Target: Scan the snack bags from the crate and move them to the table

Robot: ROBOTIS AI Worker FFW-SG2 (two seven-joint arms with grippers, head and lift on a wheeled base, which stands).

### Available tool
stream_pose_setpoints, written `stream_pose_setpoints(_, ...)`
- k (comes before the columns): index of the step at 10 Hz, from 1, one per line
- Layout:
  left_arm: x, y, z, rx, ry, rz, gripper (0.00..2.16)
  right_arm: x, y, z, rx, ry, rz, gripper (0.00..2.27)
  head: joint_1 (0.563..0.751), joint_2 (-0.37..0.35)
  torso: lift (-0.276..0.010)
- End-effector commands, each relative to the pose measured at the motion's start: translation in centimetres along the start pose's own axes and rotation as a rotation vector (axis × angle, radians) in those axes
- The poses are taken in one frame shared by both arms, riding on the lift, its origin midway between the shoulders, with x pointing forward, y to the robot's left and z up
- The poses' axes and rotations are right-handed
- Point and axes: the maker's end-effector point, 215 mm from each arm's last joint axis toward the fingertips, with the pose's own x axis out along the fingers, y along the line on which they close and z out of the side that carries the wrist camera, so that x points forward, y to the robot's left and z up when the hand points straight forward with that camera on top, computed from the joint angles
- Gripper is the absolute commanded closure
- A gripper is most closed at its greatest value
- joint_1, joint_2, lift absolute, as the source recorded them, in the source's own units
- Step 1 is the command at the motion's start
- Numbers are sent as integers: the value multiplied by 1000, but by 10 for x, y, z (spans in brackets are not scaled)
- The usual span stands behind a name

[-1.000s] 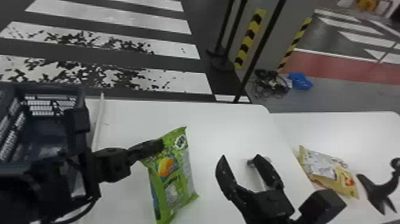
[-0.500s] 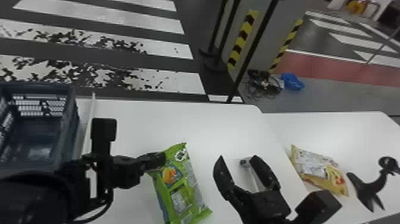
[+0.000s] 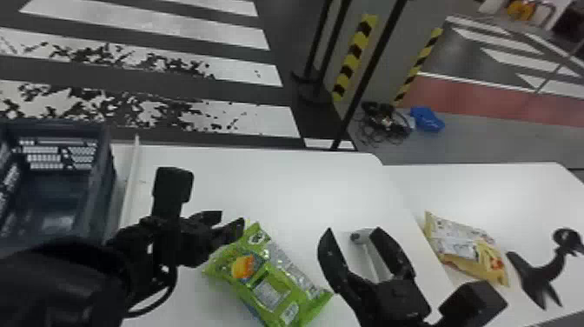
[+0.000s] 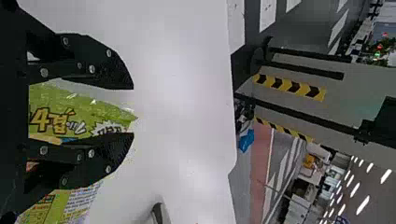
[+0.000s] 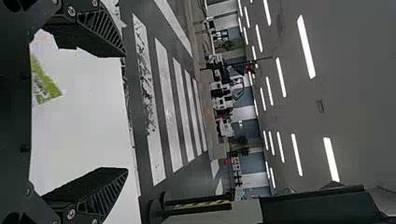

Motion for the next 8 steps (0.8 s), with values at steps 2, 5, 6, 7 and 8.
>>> stream_pose_setpoints(2, -2, 8, -5, 102, 0, 74, 29, -2, 1, 5, 4, -18, 4, 124, 695, -350, -95)
stream_pose_setpoints(5, -41, 34, -3, 81, -46, 130, 29, -3, 7, 3, 9, -9, 30, 124, 695, -350, -95)
stream_pose_setpoints(6, -64, 53, 6, 59, -83, 164, 29, -2, 14, -1, 16, 6, 61, 124, 695, -346, -95)
stream_pose_setpoints(7, -85, 67, 13, 60, -112, 196, 29, -1, 18, -6, 18, 23, 79, 124, 695, -307, -95)
stream_pose_setpoints(8, -109, 81, 23, 75, -144, 236, 29, 1, 18, -10, 20, 29, 80, 124, 695, -260, -95)
